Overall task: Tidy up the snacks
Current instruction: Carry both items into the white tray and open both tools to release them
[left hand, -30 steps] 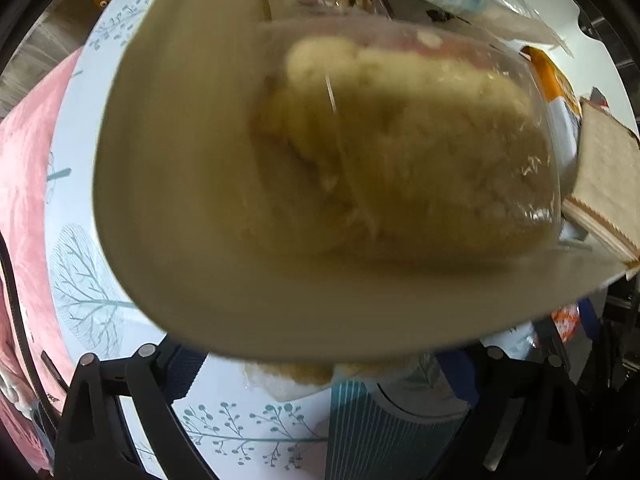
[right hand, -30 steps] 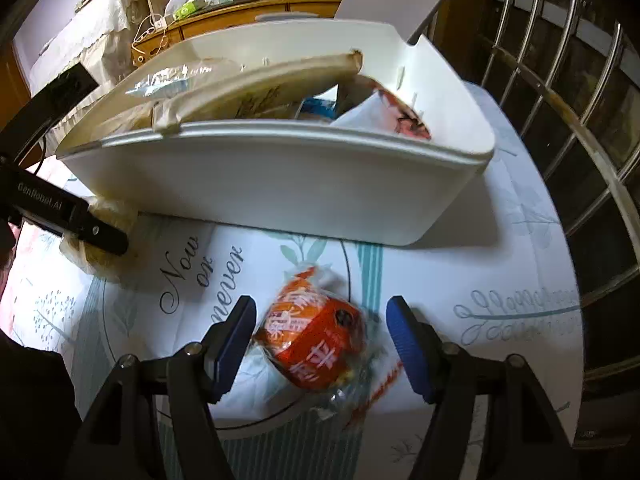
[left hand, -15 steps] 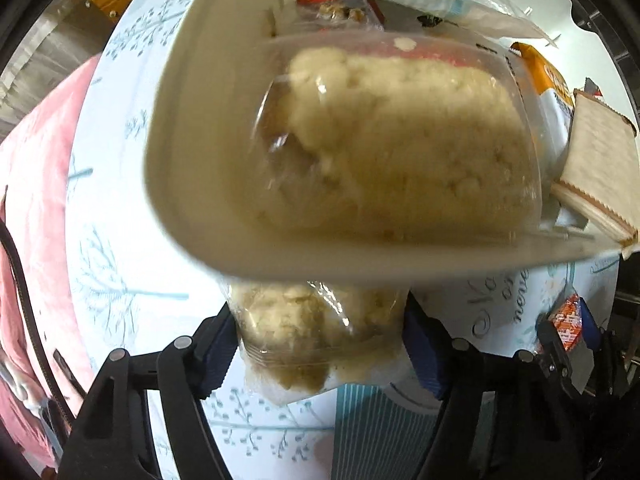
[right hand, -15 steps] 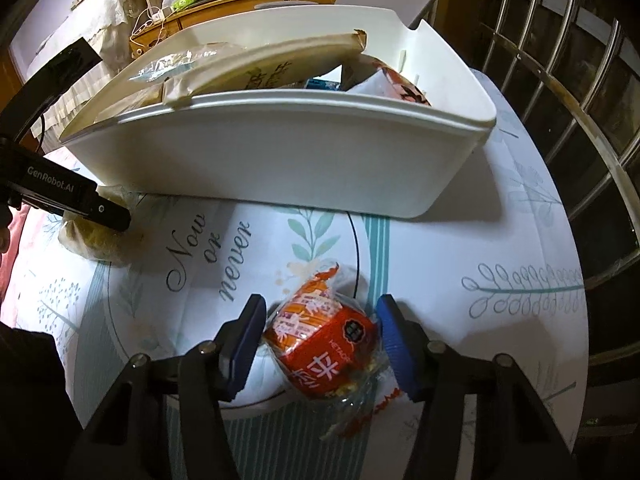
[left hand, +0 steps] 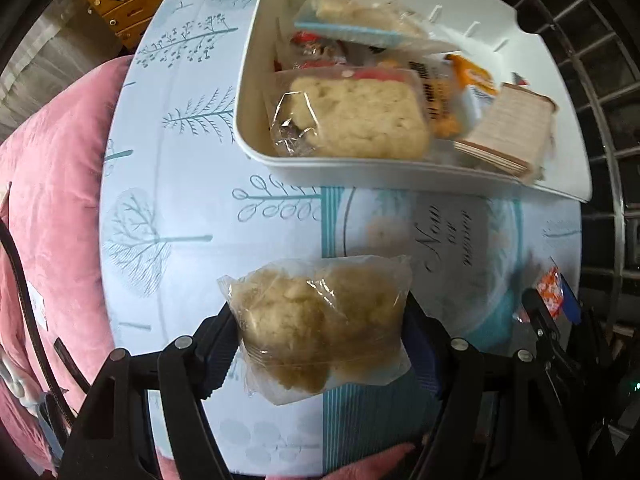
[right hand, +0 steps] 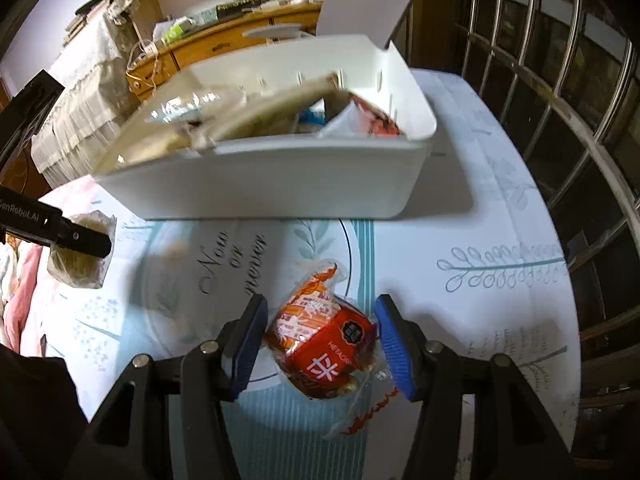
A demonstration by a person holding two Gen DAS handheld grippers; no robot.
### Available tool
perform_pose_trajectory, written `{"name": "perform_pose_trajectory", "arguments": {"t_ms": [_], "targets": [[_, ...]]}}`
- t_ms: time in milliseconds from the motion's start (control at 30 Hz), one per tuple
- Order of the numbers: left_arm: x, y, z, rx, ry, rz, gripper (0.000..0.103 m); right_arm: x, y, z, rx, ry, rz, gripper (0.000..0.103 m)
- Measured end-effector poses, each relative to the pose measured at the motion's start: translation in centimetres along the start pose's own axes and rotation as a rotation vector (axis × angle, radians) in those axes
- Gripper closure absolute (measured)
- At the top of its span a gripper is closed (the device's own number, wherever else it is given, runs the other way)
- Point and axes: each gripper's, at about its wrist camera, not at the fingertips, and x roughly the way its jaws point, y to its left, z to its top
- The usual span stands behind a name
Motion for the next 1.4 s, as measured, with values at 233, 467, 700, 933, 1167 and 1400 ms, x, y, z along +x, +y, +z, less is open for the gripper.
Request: {"name": "perform_pose_trajectory", "arguments": {"t_ms": [233, 467, 700, 933, 1167, 1400], "targets": [[-3.6, -0.7, -1.5, 0.019, 0.013, -0.061, 0.03, -3.6, 0.8, 2.2, -0.009, -0.08, 0.034, 0.048], [-10.0, -1.6, -2.5, 0.081, -0.054, -0.089, 0.03, -6.6, 0.9, 6.5, -0.006, -0.176, 0.054, 0.048], [-12.8, -3.3, 0.5, 0.113, -0.124, -0.083, 0.03, -7.8, -0.4, 11.1, 0.095, -0.256, 0.07, 0.048], [-13.5, -4.8, 4.6, 0.101, -0.199, -0.111, 0.03, -6.2, -2.2, 15.4, 0.201, -0.287, 0.084, 0.047], [-12.1, -6.4, 7.8, 0.106, -0.246, -0.172, 0.03, -3.6, -3.2, 19.3, 0.225, -0.278, 0.084, 0.047], [-11.9, -7.8, 8.5, 0.135, -0.29, -0.194, 0.008, -1.5, -4.4, 21.1, 0.259, -0.21, 0.083, 0.035]]}}
